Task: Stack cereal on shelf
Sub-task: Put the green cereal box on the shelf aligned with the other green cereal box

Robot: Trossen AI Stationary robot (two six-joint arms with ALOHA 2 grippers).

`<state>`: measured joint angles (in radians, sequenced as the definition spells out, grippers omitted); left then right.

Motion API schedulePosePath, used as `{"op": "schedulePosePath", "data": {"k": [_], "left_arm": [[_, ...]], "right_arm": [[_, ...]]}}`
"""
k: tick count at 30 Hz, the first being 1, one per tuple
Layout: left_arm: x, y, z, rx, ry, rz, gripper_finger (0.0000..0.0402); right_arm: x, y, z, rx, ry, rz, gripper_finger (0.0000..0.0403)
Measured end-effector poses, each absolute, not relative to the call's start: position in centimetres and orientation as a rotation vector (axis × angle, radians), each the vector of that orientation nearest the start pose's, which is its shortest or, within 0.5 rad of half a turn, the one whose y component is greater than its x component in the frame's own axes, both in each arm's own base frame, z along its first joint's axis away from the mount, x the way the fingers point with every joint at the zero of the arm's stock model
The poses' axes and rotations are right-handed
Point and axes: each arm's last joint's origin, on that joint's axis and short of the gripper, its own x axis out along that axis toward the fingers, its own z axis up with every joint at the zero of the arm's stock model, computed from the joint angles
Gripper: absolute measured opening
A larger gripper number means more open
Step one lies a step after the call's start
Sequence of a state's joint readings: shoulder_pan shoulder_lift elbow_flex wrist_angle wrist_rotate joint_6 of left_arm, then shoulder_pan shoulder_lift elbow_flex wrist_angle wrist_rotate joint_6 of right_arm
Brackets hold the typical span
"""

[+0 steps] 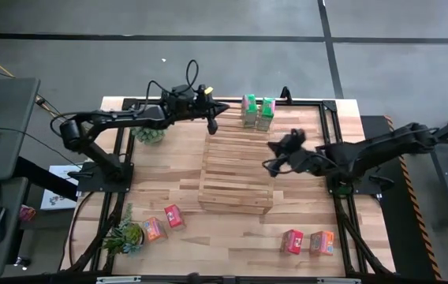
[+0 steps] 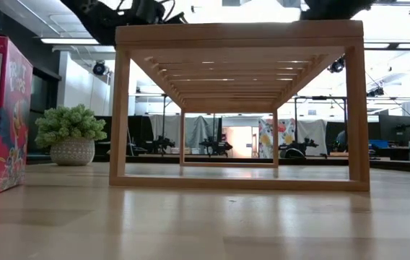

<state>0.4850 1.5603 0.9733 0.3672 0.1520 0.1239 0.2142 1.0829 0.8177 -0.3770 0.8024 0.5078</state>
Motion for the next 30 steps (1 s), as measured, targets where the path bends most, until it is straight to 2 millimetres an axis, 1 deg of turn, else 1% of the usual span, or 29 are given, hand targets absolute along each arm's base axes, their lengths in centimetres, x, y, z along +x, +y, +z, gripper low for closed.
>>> {"op": "schedulePosePath", "data": {"k": [2, 5, 10, 13, 16, 20, 30], "left_arm": [[31.4, 16.1, 25.8, 0.060, 0.210, 0.320, 0.0000], [32.1, 16.5, 25.5, 0.045, 0.205, 0.309, 0.0000], [33.7, 17.5, 25.7, 0.019, 0.200, 0.269, 0.0000], [34.5, 18.2, 25.7, 0.012, 0.215, 0.273, 0.0000], [35.2, 18.7, 25.6, 0.000, 0.243, 0.264, 0.0000], [35.7, 18.9, 25.4, 0.010, 0.262, 0.261, 0.0000], [35.6, 19.3, 25.6, 0.019, 0.244, 0.274, 0.0000]], "right_arm": [[20.6, 2.2, 28.0, 0.141, 0.408, -0.766, 0.0000], [19.6, 1.1, 28.3, 0.103, 0.402, -0.874, 0.0000], [19.5, -2.1, 28.4, 0.080, 0.451, -0.971, 0.0000], [19.6, -4.2, 28.3, 0.083, 0.505, -0.972, 0.0000], [19.3, -5.6, 28.4, 0.095, 0.522, -0.987, 0.0000], [18.8, -6.2, 28.6, 0.101, 0.519, -1.002, 0.0000], [18.8, -6.2, 28.7, 0.107, 0.514, -0.999, 0.0000]]}}
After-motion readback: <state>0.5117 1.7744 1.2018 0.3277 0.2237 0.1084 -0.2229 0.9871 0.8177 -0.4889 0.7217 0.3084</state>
